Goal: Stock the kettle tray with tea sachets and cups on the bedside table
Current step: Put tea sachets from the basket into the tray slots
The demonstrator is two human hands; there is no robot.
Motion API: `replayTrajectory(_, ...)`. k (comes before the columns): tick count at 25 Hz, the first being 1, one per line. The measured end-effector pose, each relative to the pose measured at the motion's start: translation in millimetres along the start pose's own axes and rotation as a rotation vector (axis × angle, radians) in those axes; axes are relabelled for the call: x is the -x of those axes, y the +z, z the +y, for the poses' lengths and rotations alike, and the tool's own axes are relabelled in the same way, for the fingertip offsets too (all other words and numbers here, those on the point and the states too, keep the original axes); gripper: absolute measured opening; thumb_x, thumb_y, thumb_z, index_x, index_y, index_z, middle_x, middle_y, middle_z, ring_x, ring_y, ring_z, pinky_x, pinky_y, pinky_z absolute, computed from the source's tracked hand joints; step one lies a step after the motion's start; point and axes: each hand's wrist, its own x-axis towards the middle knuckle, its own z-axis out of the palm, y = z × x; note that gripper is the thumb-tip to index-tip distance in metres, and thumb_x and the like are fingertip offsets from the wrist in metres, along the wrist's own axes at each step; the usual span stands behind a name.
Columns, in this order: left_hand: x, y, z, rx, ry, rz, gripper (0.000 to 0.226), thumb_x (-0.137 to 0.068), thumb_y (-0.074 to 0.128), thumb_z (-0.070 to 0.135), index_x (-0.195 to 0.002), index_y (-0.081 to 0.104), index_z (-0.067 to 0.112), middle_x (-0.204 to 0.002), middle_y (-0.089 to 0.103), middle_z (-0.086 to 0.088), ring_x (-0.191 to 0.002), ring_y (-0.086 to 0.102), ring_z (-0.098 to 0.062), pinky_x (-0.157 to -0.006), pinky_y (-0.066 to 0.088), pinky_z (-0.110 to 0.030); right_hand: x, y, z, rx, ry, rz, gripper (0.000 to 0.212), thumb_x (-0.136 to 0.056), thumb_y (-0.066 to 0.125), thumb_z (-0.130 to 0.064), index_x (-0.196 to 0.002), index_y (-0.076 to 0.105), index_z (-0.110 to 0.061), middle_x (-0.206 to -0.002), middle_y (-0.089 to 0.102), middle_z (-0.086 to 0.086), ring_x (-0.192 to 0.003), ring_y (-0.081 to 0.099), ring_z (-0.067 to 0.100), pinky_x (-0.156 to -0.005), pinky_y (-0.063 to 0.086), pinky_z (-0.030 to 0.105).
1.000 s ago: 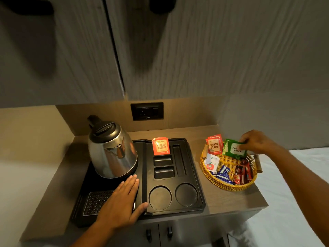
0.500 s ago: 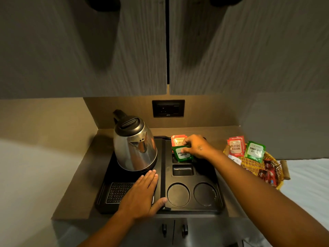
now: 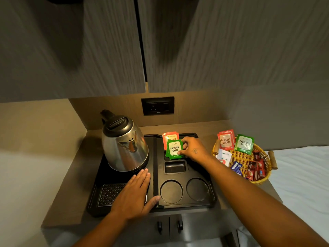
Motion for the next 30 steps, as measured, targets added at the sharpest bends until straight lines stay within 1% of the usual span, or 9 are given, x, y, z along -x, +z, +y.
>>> replayTrajectory(6, 1.0, -5.0, 2.4, -0.004, -0.002, -0.008, 0.096, -0.078, -0.002, 0.083, -0.152, -0.003, 0.022, -0.162, -0.007, 0.002, -0.148, -0.012, -0.012, -0.122, -0.002, -0.032, 15.5, -4.5, -14.4, 0.009, 0.075, 0.107, 0.053, -0.069, 0.083, -0.025, -0.116, 0.058, -0.016, -0.104, 0.066, 0.002, -0.097, 0.063, 0.018, -0.082, 0.053, 0.035)
replayTrajectory(9, 1.5, -5.6, 2.7, -0.003, -0.001, -0.008, 0.097, -0.078, -0.002, 0.082, -0.153, -0.001, 0.021, -0.163, -0.005, 0.001, -0.148, -0.011, -0.012, -0.121, -0.003, -0.031, 41.1, -60.6, 19.2, 0.042, 0.092, 0.371, 0.034, -0.079, 0.073, -0.027, -0.11, 0.062, -0.018, -0.097, 0.069, 0.001, -0.083, 0.064, 0.016, -0.078, 0.054, 0.037)
replayTrajectory(11, 1.7, -5.8, 3.9, -0.006, 0.004, -0.001, 0.097, -0.077, -0.003, 0.082, -0.153, -0.002, 0.021, -0.163, -0.006, 0.001, -0.149, -0.01, -0.012, -0.121, -0.004, -0.032, 56.9, -101.7, 55.8, 0.191, 0.155, 0.51, 0.025, -0.081, 0.069, -0.029, -0.104, 0.066, -0.021, -0.096, 0.071, 0.003, -0.079, 0.064, 0.018, -0.073, 0.053, 0.033)
replayTrajectory(13, 2.2, -6.6, 4.1, -0.002, 0.008, -0.011, 0.097, -0.077, -0.002, 0.081, -0.153, -0.002, 0.021, -0.163, -0.006, 0.001, -0.149, -0.009, -0.013, -0.122, -0.002, -0.032, 63.7, -121.2, 80.1, 0.311, 0.28, 0.376, 0.033, -0.079, 0.072, -0.03, -0.11, 0.065, -0.021, -0.107, 0.07, 0.005, -0.087, 0.065, 0.022, -0.074, 0.052, 0.032)
replayTrajectory(16, 1.5, -8.6, 4.1, 0.008, -0.001, -0.01, 0.097, -0.077, 0.0, 0.081, -0.153, -0.001, 0.02, -0.163, -0.005, 0.0, -0.149, -0.008, -0.014, -0.123, 0.001, -0.034, 59.3, -106.7, 93.9, 0.232, 0.331, 0.095, 0.037, -0.079, 0.074, -0.022, -0.115, 0.065, -0.021, -0.112, 0.067, 0.007, -0.084, 0.064, 0.018, -0.061, 0.049, 0.02)
replayTrajectory(21, 3.0, -8.4, 4.7, 0.0, 0.005, -0.011, 0.096, -0.079, 0.001, 0.08, -0.153, -0.001, 0.02, -0.163, -0.004, 0.0, -0.149, -0.008, -0.013, -0.123, 0.0, -0.034, 57.1, -101.1, 96.3, 0.172, 0.276, 0.068, 0.015, -0.078, 0.075, -0.017, -0.093, 0.073, -0.019, -0.096, 0.071, 0.003, -0.074, 0.065, 0.012, -0.054, 0.046, 0.018)
replayTrajectory(25, 3.0, -7.0, 3.2, 0.013, 0.004, -0.002, 0.097, -0.078, -0.001, 0.082, -0.153, 0.0, 0.02, -0.163, -0.003, 0.0, -0.149, -0.007, -0.013, -0.124, 0.001, -0.035, 74.0, -136.6, 76.3, 0.259, 0.222, 0.131, 0.004, -0.081, 0.071, -0.025, -0.084, 0.07, -0.024, -0.081, 0.068, -0.002, -0.07, 0.06, 0.01, -0.054, 0.041, 0.023)
replayTrajectory(28, 2.4, -5.4, 2.9, 0.01, 0.009, 0.001, 0.096, -0.079, 0.0, 0.081, -0.153, 0.001, 0.02, -0.163, -0.002, 0.0, -0.15, -0.006, -0.014, -0.124, 0.003, -0.035, 83.7, -146.7, 40.4, 0.262, 0.088, 0.238, 0.006, -0.082, 0.068, -0.031, -0.079, 0.063, -0.033, -0.073, 0.063, -0.013, -0.067, 0.058, 0.004, -0.051, 0.039, 0.02)
replayTrajectory(30, 2.1, -5.1, 2.2, 0.007, 0.007, 0.004, 0.095, -0.08, 0.002, 0.081, -0.153, 0.002, 0.02, -0.163, 0.0, 0.0, -0.15, -0.005, -0.014, -0.124, 0.004, -0.036, 79.3, -119.7, 7.4, 0.202, -0.065, 0.156, 0.01, -0.084, 0.066, -0.031, -0.081, 0.06, -0.038, -0.074, 0.061, -0.016, -0.069, 0.058, 0.002, -0.055, 0.041, 0.019)
